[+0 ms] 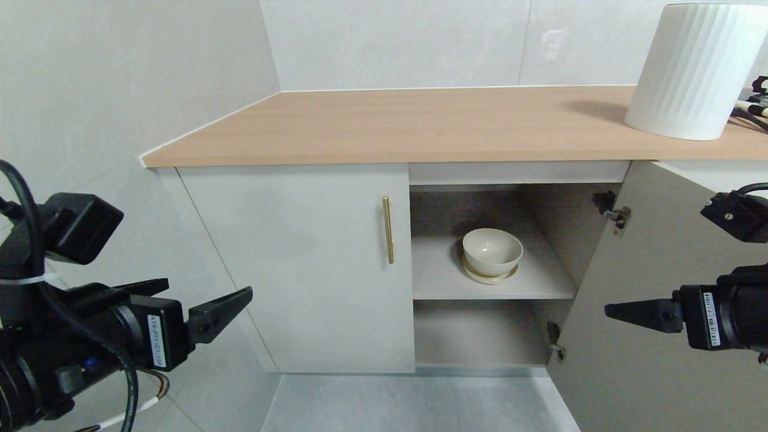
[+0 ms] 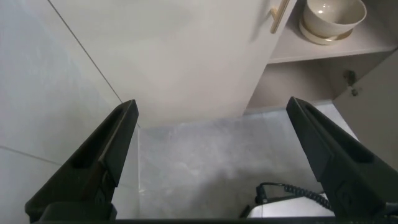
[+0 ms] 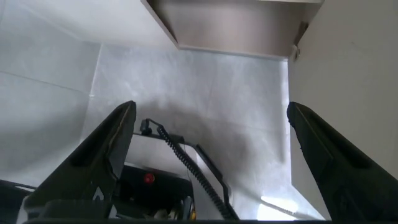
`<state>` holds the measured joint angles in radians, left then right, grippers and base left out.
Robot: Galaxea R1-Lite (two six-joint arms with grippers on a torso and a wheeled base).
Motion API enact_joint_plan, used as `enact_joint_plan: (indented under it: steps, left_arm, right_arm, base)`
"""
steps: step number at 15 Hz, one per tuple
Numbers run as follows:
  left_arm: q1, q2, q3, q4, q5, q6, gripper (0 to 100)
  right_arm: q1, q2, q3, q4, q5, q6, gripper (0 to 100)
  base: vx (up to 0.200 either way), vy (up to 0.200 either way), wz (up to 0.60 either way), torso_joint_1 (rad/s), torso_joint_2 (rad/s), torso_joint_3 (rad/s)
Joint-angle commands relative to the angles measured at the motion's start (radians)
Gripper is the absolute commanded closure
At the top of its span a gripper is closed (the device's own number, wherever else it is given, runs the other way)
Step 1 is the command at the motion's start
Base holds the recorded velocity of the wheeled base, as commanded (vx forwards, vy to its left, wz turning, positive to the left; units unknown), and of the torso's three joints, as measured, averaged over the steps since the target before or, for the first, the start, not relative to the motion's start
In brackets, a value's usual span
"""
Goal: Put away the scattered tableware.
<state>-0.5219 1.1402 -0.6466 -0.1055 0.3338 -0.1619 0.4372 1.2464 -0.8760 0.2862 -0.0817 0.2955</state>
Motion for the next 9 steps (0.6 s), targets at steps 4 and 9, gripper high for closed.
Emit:
enact_joint_plan:
  steps: [4, 9]
  left_arm:
    - [-0.018, 0.013, -0.004, -0.003, 0.002, 0.018, 0]
    - [-0.018, 0.013, -0.004, -0.002, 0.002, 0.018, 0]
  right_arm:
    - [0.012, -0.008, -0.003, 0.047, 0.005, -0.032, 0]
    - [0.015, -0.008, -0.003, 0.07, 0.005, -0.035, 0]
  base:
    - [-0.15, 0.0, 0.0, 0.005, 0.0, -0.001]
    - [-0.2, 0.0, 0.0, 0.003, 0.0, 0.001]
